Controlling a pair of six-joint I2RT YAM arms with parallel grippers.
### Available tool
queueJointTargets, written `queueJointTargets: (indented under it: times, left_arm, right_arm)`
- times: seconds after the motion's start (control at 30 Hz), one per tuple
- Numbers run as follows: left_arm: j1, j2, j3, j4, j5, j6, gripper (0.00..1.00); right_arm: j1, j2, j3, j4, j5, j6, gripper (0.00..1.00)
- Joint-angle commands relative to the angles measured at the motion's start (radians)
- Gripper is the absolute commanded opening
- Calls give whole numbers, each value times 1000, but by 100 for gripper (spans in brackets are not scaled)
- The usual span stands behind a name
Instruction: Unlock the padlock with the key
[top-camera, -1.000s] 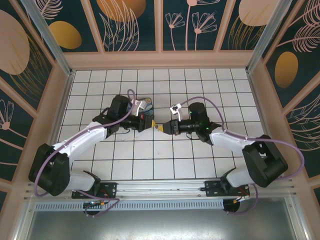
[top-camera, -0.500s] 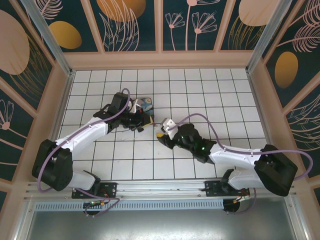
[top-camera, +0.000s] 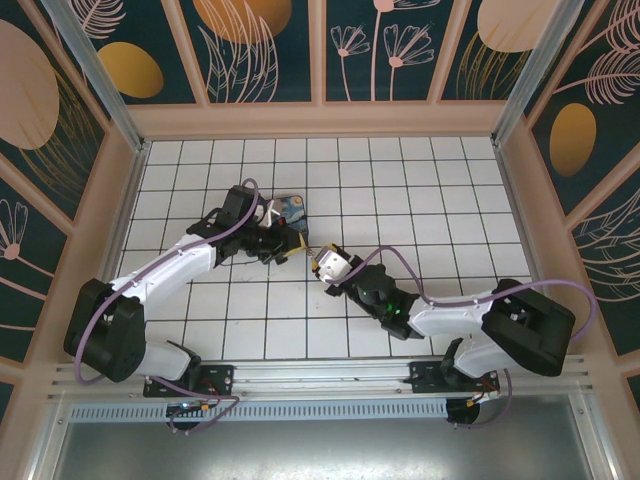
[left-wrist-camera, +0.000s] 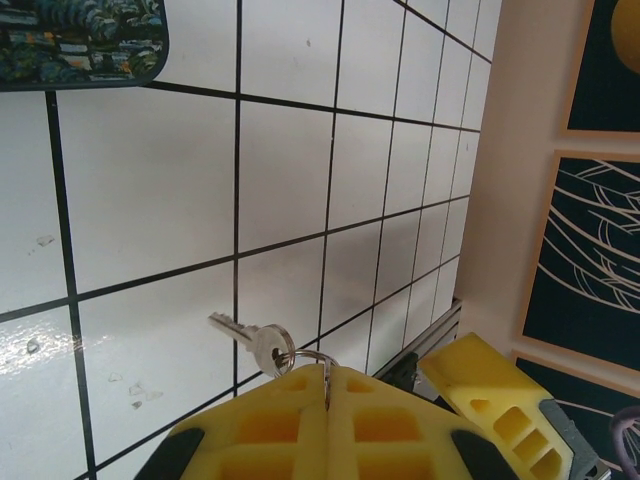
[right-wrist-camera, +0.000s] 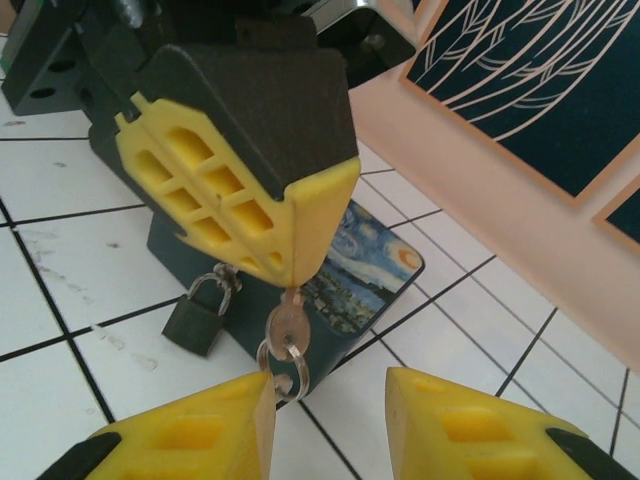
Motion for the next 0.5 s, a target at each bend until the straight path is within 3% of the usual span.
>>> queueJointTargets:
  times: [0.0, 0.47]
  left_arm:
    - [7, -19, 25, 5, 31, -22, 0]
    - [9, -31, 17, 15, 46, -33, 0]
  right_arm:
    - [10, 36, 23, 99, 27, -48, 34]
    - [24, 119, 68, 139, 25, -70, 31]
